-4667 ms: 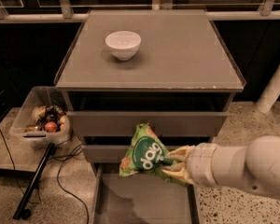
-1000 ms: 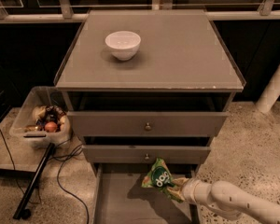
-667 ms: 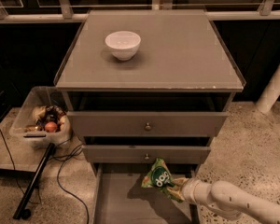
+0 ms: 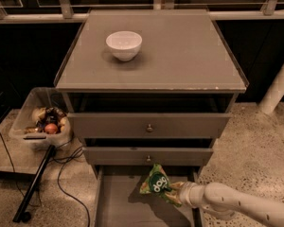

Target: Place green rice chip bag into bottom drawer

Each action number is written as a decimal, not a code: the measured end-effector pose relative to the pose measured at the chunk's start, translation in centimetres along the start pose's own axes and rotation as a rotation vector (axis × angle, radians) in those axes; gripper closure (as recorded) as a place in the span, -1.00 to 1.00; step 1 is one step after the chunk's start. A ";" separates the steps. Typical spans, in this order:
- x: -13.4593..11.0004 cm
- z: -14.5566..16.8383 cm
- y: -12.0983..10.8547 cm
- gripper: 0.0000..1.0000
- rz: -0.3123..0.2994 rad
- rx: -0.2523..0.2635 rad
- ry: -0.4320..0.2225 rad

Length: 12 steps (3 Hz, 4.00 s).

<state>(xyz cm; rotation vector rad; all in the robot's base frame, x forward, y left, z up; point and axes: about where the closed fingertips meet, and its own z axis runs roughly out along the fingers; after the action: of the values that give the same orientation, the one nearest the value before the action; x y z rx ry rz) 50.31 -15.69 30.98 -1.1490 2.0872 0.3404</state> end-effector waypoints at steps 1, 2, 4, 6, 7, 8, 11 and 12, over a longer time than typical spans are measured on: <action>1.9 2.6 0.8 1.00 -0.019 -0.024 0.025; 3.4 5.0 1.1 1.00 -0.029 -0.030 0.027; 4.4 8.4 1.2 1.00 -0.027 -0.037 -0.097; 6.0 11.0 2.1 1.00 -0.043 -0.129 -0.092; 7.5 12.2 2.4 1.00 -0.043 -0.158 -0.050; 8.7 13.1 2.5 1.00 -0.038 -0.163 -0.009; 8.8 13.1 2.5 -0.30 -0.039 -0.164 -0.008; 8.8 13.1 2.5 -0.76 -0.039 -0.164 -0.008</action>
Offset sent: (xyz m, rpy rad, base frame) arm 0.0085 0.0152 -0.0939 -0.0316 0.0158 0.0467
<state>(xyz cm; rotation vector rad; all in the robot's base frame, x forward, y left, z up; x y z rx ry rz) 51.30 -12.74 15.30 -1.2796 2.0578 0.5051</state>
